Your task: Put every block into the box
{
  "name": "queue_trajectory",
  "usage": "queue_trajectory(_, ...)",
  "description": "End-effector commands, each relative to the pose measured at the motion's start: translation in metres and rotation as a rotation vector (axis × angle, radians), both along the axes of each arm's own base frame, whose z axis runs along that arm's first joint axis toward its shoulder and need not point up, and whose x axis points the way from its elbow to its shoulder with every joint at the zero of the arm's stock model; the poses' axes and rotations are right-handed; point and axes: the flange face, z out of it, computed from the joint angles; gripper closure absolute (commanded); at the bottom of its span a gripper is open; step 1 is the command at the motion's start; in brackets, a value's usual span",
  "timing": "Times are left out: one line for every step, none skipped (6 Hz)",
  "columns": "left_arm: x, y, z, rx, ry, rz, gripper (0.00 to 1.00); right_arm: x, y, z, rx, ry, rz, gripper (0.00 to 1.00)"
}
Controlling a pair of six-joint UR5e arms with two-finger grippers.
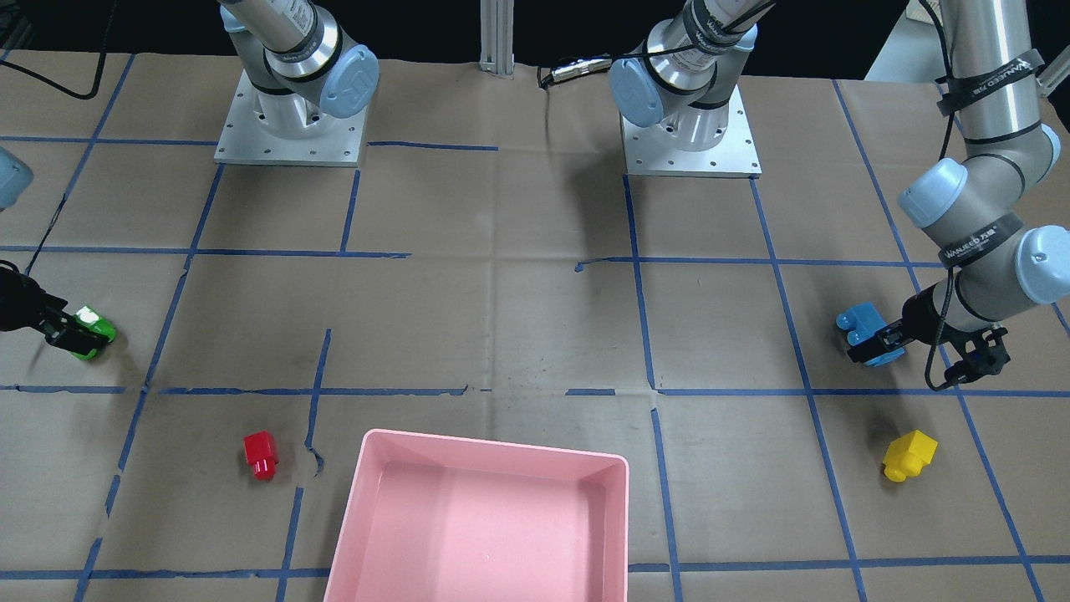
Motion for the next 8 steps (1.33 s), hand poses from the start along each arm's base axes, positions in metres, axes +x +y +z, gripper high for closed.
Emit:
queue_trajectory(0.001, 0.000, -0.004, 0.007, 0.003, 0.001, 0.02, -0.001, -0.001, 0.000, -0.012, 0.009, -0.005, 0.15)
queue_trajectory(0.002, 0.000, -0.005, 0.005, 0.004, 0.003, 0.03, -0.001, -0.001, 0.000, -0.012, 0.009, -0.005, 0.29)
queue_trajectory(0.001, 0.001, -0.006, 0.008, 0.006, 0.004, 0.28, -0.001, -0.001, 0.000, -0.011, 0.010, -0.005, 0.41)
queue_trajectory(0.001, 0.001, -0.005, 0.011, 0.005, 0.004, 0.48, -0.001, -0.001, 0.000, -0.012, 0.008, -0.004, 0.52)
queue_trajectory(0.001, 0.004, -0.003, 0.022, 0.011, 0.006, 0.74, -0.001, -0.002, 0.001, -0.015, 0.010, -0.002, 0.59)
queue_trajectory(0.010, 0.009, 0.002, 0.027, 0.016, 0.029, 0.90, -0.003, -0.004, 0.007, -0.024, 0.015, -0.002, 0.59)
queue_trajectory(0.014, 0.005, 0.015, -0.003, 0.008, 0.034, 0.90, -0.004, -0.007, 0.018, -0.041, 0.029, -0.004, 0.59)
queue_trajectory(-0.002, 0.000, 0.046, -0.078, 0.013, 0.049, 0.90, -0.007, -0.024, 0.045, -0.083, 0.062, 0.006, 0.59)
